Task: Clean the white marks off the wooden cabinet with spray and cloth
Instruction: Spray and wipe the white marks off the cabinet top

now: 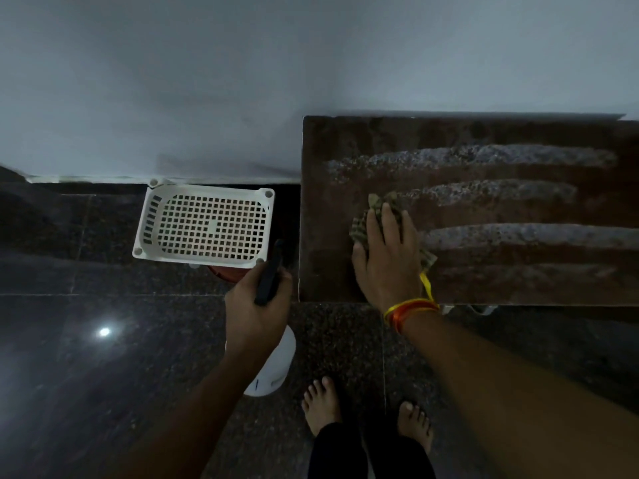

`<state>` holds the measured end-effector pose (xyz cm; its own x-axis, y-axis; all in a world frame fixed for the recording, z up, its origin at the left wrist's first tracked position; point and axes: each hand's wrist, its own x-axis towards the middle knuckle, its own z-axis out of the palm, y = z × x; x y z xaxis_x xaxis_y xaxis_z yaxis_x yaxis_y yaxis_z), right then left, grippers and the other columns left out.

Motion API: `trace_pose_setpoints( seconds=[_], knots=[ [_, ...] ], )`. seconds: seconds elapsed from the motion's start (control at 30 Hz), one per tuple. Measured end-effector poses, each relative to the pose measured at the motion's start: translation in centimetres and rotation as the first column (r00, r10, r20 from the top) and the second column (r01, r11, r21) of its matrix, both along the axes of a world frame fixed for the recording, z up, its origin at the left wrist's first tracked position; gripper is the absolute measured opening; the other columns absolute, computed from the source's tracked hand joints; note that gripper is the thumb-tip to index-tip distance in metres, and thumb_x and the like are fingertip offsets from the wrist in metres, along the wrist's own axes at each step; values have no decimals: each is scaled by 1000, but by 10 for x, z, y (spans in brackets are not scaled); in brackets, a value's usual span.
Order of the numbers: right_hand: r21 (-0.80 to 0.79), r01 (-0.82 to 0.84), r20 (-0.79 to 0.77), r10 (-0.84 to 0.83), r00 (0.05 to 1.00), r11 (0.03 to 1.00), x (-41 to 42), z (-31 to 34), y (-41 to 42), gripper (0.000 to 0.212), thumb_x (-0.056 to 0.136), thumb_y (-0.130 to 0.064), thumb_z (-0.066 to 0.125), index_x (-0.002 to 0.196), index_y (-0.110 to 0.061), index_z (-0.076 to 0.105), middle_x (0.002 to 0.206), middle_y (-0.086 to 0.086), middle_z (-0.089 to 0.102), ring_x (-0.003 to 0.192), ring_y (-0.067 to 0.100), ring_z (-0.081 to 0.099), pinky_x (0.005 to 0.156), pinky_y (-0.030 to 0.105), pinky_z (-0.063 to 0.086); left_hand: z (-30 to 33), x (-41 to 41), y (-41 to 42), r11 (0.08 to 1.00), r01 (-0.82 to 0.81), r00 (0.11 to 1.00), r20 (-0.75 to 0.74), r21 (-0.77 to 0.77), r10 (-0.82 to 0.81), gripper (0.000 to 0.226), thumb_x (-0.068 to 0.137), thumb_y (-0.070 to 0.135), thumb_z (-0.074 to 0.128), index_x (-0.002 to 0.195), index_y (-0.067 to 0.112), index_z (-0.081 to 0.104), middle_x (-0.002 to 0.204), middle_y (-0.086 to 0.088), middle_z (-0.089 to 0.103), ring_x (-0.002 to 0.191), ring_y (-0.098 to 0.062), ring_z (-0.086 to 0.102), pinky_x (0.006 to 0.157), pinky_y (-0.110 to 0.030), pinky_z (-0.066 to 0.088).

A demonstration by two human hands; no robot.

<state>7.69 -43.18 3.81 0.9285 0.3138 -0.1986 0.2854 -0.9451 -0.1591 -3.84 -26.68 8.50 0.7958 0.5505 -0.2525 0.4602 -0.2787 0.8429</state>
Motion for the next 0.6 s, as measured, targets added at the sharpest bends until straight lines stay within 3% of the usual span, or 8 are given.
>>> trace_pose_setpoints(
  seconds=[0.17,0.3,0.47,0.6],
  knots=[
    [-7,-55,-27,54,998,998,-57,7,-6,57,94,-38,29,140,-7,44,147,16,39,136,42,28,111,56,29,4,2,7,1000,0,1000,2,-20,0,24,94,22,58,77,5,57,59,-19,53,55,-41,55,50,-54,49],
    [15,-73,62,72,995,997,-37,1,4,55,95,-36,31,137,-5,48,144,17,44,133,43,33,108,56,33,5,1,12,1000,15,1000,9,-27,-14,17,94,25,58,80,16,60,63,-20,55,59,-43,55,52,-56,50],
    [66,56,80,-61,995,996,-24,-2,25,56,94,-36,30,138,-5,45,147,15,40,135,43,31,110,55,27,5,-3,19,1000,17,1000,4,-16,-17,14,95,23,59,81,24,60,69,-29,56,60,-48,55,53,-59,50],
    [76,-79,107,70,992,994,-54,0,42,54,93,-35,37,137,-6,47,145,15,42,134,41,30,111,53,27,11,-3,23,1000,-1,1000,-9,-5,0,19,94,22,59,77,30,58,66,-28,57,61,-49,56,53,-59,50]
  ],
)
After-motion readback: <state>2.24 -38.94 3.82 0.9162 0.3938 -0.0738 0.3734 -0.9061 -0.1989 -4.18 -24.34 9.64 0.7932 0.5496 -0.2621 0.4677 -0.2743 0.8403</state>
